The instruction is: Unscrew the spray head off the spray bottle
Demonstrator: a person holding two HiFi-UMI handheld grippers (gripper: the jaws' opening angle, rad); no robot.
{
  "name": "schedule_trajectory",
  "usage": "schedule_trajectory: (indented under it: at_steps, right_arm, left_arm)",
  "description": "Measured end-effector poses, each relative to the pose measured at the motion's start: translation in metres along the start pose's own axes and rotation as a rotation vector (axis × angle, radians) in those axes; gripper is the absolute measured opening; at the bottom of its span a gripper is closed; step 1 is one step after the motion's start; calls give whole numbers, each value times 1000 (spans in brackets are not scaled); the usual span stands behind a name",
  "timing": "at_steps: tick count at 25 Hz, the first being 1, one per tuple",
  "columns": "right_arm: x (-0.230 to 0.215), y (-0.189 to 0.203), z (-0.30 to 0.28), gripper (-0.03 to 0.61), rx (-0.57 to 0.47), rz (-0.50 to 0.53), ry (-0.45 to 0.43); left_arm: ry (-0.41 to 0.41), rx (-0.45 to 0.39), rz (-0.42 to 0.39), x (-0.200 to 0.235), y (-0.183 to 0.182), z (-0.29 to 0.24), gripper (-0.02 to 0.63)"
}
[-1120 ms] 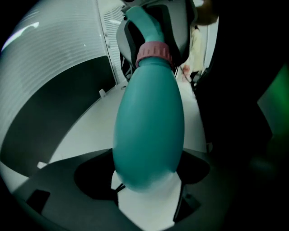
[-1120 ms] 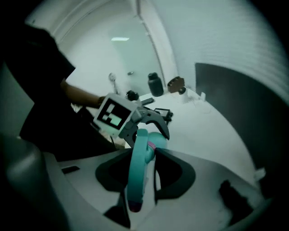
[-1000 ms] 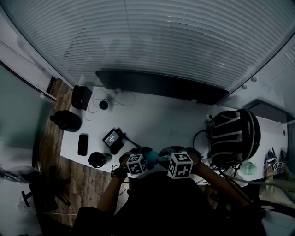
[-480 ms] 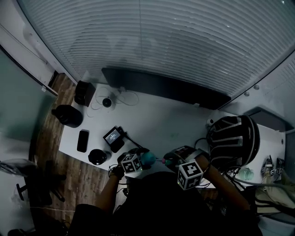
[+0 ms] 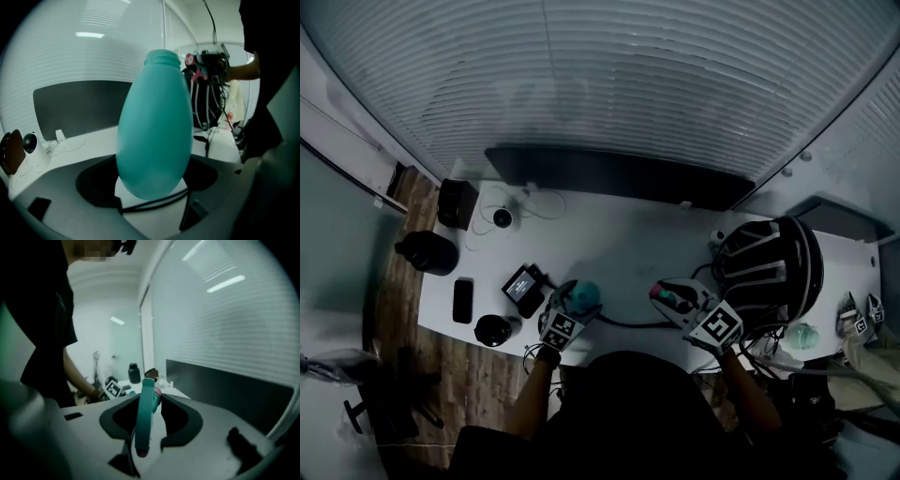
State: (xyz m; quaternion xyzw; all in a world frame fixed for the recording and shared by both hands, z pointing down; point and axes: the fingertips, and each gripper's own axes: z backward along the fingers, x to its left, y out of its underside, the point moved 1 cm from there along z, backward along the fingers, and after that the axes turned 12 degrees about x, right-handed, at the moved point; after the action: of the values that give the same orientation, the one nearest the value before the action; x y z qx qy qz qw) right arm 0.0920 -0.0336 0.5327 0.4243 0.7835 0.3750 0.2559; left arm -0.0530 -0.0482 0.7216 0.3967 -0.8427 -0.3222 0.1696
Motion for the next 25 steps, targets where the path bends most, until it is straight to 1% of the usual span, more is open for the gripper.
schedule_trajectory:
  at_steps: [2,3,4,6,9,11,17,22,25]
  right_arm:
    - [-14,24,-15,129,-146,-232,-3]
    - [-21,39,-22,127,-195,-329,-1]
    - [-26,55,-29,129,-220,-406,7]
    - [-33,81,-39,129,-231,-516,33]
    - [-33,102,-39,129,-238,-622,59]
    - [-30,110,-36,129,-244,-637,60]
    - [-14,110,-26,129,-258,-642,31]
    - [-19,104,-28,129,-288,-663,22]
    - [-13,104,-34,129,-267,-648,-1]
  left_arm:
    - [-31,-28,34,2,-12,-17,402]
    - [-30,-29,48,1,-17,-27,401]
    - [-20,-24,62,0,-19,-36,402]
    - [8,11,90,-2,-16,-56,402]
    - [41,83,102,-8,-2,-84,402]
    - [38,94,88,-8,-2,-93,402]
    - [-18,70,71,1,-1,-107,402]
    - [-28,89,112,7,-5,-107,402]
    - [-51,92,119,12,-7,-102,402]
